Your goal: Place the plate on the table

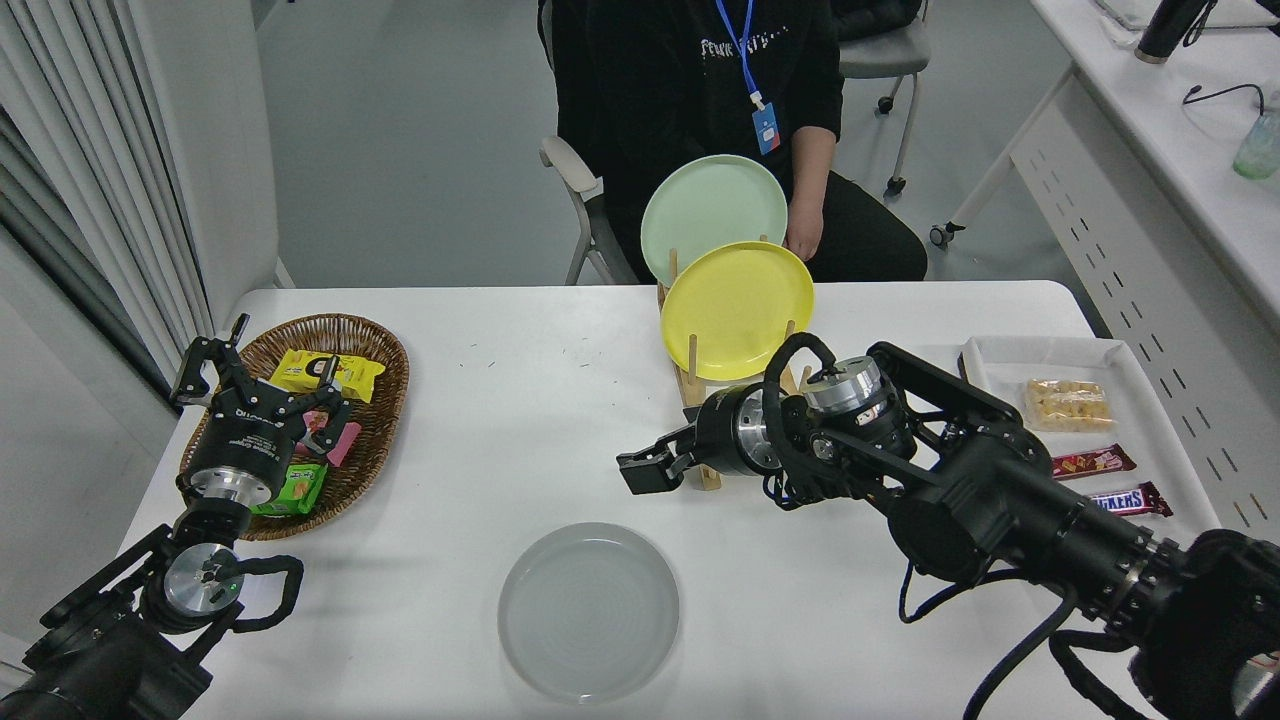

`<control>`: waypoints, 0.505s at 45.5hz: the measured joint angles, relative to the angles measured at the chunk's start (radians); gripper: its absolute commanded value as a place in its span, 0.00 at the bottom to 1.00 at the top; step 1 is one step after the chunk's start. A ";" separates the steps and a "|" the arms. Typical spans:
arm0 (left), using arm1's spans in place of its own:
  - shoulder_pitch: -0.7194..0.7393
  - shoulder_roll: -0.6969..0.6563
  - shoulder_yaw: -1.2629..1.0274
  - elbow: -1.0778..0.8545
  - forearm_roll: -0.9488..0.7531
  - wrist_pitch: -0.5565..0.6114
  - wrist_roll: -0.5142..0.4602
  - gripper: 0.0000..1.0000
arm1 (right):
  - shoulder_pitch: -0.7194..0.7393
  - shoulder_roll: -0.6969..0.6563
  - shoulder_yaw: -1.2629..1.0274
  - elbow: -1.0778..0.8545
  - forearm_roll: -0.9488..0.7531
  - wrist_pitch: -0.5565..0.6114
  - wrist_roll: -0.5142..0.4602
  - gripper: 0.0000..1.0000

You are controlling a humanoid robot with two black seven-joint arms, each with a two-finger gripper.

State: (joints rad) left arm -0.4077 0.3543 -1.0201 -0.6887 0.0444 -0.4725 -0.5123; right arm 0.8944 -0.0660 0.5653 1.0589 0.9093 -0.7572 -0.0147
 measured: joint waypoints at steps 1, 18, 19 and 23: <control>0.000 0.000 0.000 0.000 0.000 0.000 0.000 0.98 | 0.000 0.000 -0.003 0.000 -0.019 0.024 0.000 1.00; 0.001 0.000 0.000 0.000 0.000 0.000 0.000 0.98 | -0.020 -0.009 -0.047 -0.005 -0.406 0.567 -0.001 1.00; 0.001 0.000 0.000 0.000 0.000 0.000 0.000 0.98 | -0.023 -0.012 -0.048 -0.006 -0.431 0.600 -0.001 1.00; 0.001 0.000 0.000 0.000 0.000 0.000 0.000 0.98 | -0.031 -0.023 -0.050 -0.008 -0.492 0.675 0.000 1.00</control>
State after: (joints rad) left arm -0.4071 0.3542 -1.0201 -0.6887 0.0444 -0.4725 -0.5124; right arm 0.8636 -0.0888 0.5154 1.0505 0.4177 -0.0823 -0.0149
